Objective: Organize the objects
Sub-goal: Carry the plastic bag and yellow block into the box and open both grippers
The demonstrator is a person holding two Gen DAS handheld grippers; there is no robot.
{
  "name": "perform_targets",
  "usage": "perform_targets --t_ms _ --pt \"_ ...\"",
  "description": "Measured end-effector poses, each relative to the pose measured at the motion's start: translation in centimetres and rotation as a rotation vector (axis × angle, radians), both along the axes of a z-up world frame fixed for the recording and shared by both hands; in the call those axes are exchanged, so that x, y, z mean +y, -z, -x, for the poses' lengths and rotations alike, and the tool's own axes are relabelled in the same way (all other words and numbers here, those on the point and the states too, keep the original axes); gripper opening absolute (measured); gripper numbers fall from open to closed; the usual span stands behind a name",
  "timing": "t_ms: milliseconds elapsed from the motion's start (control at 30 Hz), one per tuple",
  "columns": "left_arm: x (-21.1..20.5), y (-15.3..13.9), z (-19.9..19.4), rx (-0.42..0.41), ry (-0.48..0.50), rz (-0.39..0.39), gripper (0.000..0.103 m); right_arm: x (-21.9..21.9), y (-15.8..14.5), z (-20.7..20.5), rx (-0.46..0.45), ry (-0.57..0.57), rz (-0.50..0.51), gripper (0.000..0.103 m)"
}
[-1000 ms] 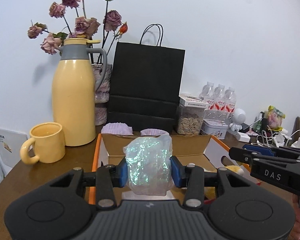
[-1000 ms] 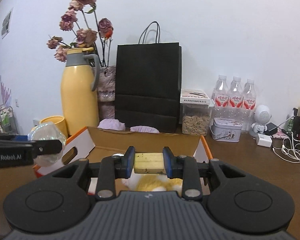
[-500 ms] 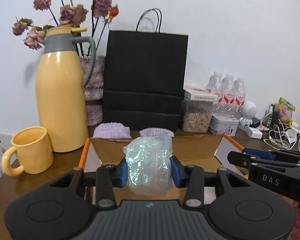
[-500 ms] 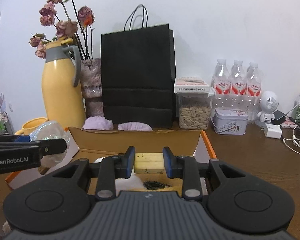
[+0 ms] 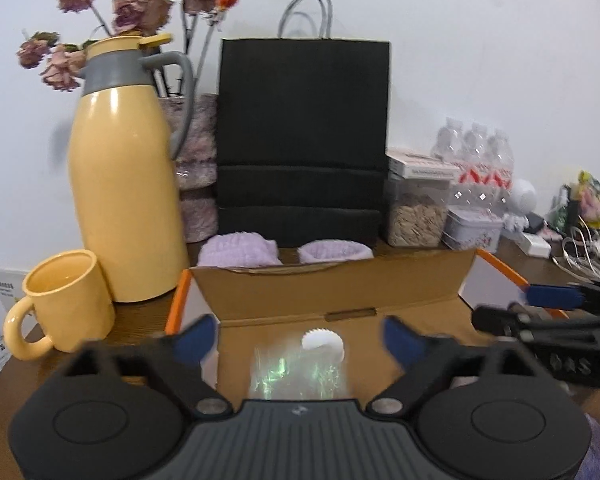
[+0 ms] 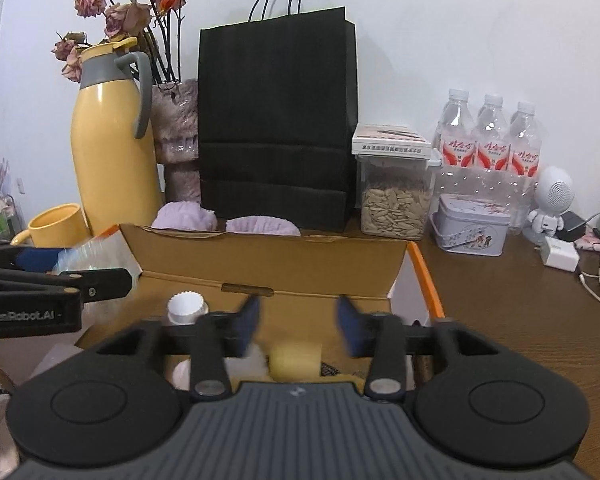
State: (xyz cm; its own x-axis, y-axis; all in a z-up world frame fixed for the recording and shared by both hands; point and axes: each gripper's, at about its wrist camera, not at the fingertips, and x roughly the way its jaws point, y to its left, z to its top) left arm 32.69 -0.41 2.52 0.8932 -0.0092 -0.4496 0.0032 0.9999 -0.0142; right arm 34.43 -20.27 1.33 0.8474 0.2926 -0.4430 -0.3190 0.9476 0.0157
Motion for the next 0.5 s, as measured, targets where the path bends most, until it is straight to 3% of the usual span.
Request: perform_targets --t_ms 33,133,500 --pt "0.25 -0.06 0.06 -0.01 -0.008 0.012 0.102 -0.02 -0.06 0.15 -0.008 0.007 0.005 0.089" --pt "0.61 -0.11 0.02 -0.01 -0.024 0.028 0.103 -0.12 -0.28 0.47 -0.026 0.031 0.011 0.103" --pt "0.71 -0.14 0.36 -0.013 -0.021 0.036 0.103 -0.66 -0.6 0.76 -0.031 0.045 -0.012 0.103"
